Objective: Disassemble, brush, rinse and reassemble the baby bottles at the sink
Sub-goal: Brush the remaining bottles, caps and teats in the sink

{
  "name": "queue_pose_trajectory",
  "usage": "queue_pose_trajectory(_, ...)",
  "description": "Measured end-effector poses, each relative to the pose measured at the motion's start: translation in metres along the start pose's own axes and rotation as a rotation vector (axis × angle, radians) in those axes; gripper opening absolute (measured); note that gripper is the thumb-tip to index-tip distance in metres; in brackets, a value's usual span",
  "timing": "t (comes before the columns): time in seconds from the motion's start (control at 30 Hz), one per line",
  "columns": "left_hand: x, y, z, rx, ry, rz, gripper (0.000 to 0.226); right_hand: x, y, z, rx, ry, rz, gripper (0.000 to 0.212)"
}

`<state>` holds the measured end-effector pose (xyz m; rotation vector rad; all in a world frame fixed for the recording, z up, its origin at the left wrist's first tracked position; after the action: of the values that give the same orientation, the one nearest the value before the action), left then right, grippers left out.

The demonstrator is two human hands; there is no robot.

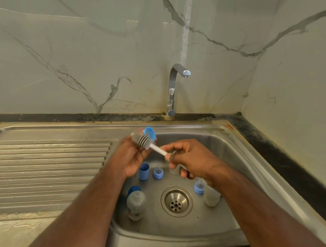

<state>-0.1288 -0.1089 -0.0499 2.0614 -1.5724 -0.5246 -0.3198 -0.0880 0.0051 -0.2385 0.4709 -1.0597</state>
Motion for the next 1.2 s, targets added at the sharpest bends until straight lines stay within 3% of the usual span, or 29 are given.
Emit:
queue_pose_trajectory(0.27,-0.003,0.001,-0.002,0.009,0.006,0.007,0.030,0.008,-0.006,-0.019,0.132,0.156,-0.090,0.025)
queue_pose_trajectory(0.37,-0.003,0.004,-0.001,0.010,0.005,0.014,0.027,0.008,0.001,-0.016,0.158,0.123,-0.080,0.028)
queue_pose_trajectory(0.53,-0.001,-0.003,-0.003,0.029,0.002,0.006,0.028,0.006,-0.007,-0.008,-0.092,0.066,-0.091,0.033)
queue_pose_trajectory(0.73,-0.006,0.006,-0.004,0.027,0.003,0.047,0.025,0.007,-0.003,-0.012,0.000,0.102,-0.146,0.030)
queue_pose_trajectory(1.2,-0.004,-0.001,-0.007,0.048,-0.002,0.027,0.026,0.005,-0.006,-0.007,-0.173,-0.023,-0.162,0.036)
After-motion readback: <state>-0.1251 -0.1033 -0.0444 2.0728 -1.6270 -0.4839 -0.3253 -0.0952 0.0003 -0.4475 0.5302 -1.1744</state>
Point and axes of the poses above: each hand's wrist, its own x-axis towards the middle knuckle, its own y-axis out of the palm, z = x × y, the point moved 5 cm from there along x, towards the middle knuckle, and after that the axes turned 10 degrees about y, right-handed, at the moved point
